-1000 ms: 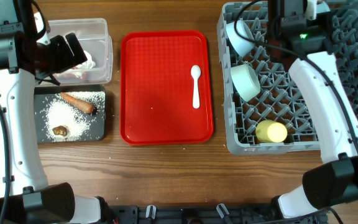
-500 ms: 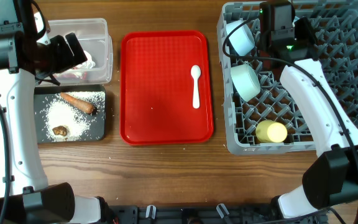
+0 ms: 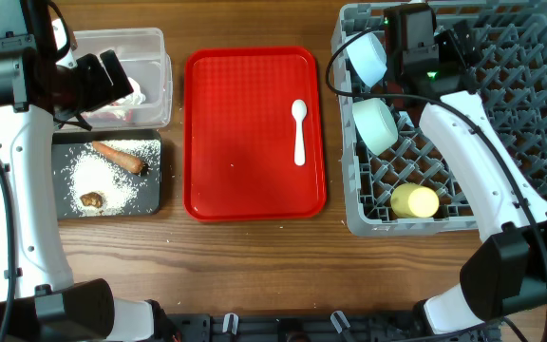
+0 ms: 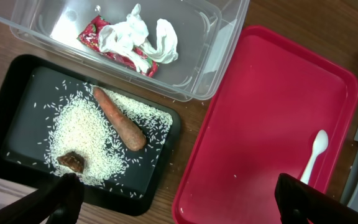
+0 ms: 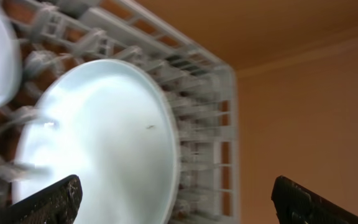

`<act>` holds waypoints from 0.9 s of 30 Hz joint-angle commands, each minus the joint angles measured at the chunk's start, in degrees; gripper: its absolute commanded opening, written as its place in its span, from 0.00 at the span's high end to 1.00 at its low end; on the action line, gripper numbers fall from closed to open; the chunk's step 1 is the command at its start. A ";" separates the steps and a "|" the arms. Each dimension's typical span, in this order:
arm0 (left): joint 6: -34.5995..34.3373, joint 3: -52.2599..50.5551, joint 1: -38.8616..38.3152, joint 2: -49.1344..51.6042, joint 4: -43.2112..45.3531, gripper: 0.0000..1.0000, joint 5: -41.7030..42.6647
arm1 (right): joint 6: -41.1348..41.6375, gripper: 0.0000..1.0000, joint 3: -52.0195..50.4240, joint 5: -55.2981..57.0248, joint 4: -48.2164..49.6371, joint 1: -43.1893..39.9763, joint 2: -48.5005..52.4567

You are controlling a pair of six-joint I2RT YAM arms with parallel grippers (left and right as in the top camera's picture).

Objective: Sort waste into correct bins and load items into the dishwasher rack
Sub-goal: 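Carry the plate into the rack and stand it upright between tines, then move the right gripper to the white spoon and grasp it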

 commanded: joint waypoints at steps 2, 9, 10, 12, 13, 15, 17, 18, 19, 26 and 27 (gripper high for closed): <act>0.31 0.70 0.20 -0.35 0.17 0.00 -0.76 | 10.80 0.00 0.72 -19.47 -4.55 0.07 -2.71; 0.31 0.70 0.20 -0.35 0.17 0.00 -0.74 | 27.85 0.09 0.13 -79.34 -0.11 0.22 -7.80; 0.31 0.70 0.20 -0.35 0.17 0.00 -0.76 | 29.92 0.10 -0.07 -79.19 0.98 0.50 -7.56; 0.31 0.70 0.20 -0.35 0.17 0.00 -0.76 | 34.14 0.14 -0.17 -74.64 3.58 2.84 -5.38; 0.31 0.70 0.20 -0.35 0.17 0.00 -0.76 | 36.09 0.15 -0.17 -71.95 4.35 3.89 -4.44; 0.31 0.70 0.20 -0.35 0.17 0.00 -0.76 | 40.94 0.16 -0.17 -64.85 5.88 6.78 -1.53; 0.31 0.70 0.20 -0.35 0.17 0.00 -0.74 | 45.72 0.18 -0.17 -57.90 7.10 9.77 1.88; 0.33 0.70 0.20 -0.35 0.17 0.00 -0.76 | 47.67 0.19 -0.17 -55.39 7.67 10.97 3.72; 0.31 0.70 0.20 -0.35 0.17 0.00 -0.74 | 48.92 0.22 -0.17 -53.55 8.39 11.80 5.64; 0.31 0.70 0.20 -0.35 0.17 0.00 -0.74 | 55.30 0.29 -0.17 -46.40 9.88 12.96 17.77; 0.31 0.70 0.20 -0.35 0.17 0.00 -0.74 | 55.76 0.30 -0.17 -46.23 10.25 12.96 18.82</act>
